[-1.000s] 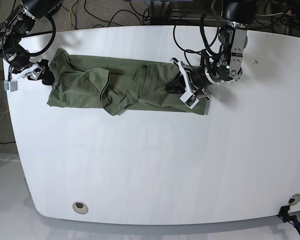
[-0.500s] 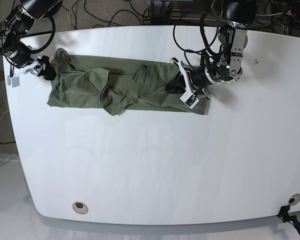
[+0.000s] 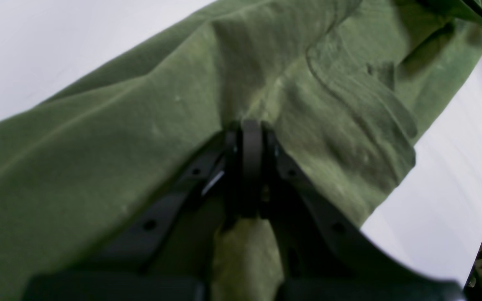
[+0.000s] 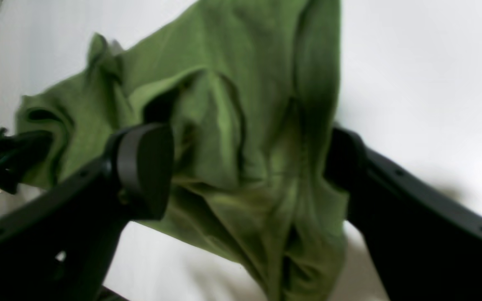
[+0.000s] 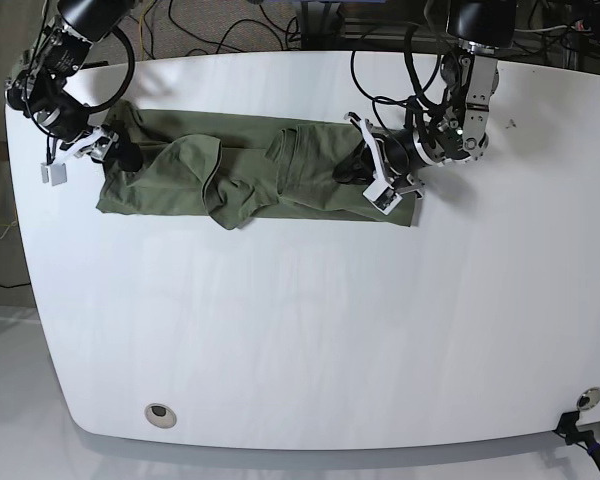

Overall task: Fold the T-shirt properly
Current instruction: 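Grasp the strip's other end with the right gripper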

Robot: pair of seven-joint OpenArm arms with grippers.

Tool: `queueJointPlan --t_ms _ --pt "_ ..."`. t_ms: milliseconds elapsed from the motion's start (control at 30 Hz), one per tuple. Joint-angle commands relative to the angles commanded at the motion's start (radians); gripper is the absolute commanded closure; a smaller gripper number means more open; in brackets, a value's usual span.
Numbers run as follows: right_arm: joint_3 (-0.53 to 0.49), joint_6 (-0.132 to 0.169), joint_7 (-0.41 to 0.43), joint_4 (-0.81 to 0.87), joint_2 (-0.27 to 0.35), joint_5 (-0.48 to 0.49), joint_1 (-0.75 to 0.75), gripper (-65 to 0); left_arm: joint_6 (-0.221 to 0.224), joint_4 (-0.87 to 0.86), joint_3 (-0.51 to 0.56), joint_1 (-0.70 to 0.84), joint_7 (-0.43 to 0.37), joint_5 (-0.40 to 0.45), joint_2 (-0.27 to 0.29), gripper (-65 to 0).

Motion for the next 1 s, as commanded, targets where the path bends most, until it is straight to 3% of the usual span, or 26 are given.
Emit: queueJointPlan --t_ms 333,400,633,1000 --pt "-0.002 0.000 0.000 0.000 -0.002 -0.003 0.000 -47.4 0.000 0.000 0.000 0.000 0.000 0.000 0.000 0.0" --pt "-0.002 0.000 0.000 0.000 -0.002 -0.002 0.000 -39.4 0.000 0.000 0.000 0.000 0.000 0.000 0.000 0.0" --pt "-0.002 0.000 0.000 0.000 -0.002 -0.002 0.006 -1.6 0.000 0.000 0.000 -0.003 0.000 0.000 0.005 0.0" --pt "-0.003 0.000 -0.043 0.037 -0.002 0.000 0.049 0.0 0.000 0.037 0.002 -0.008 0.000 -0.008 0.009 0.0"
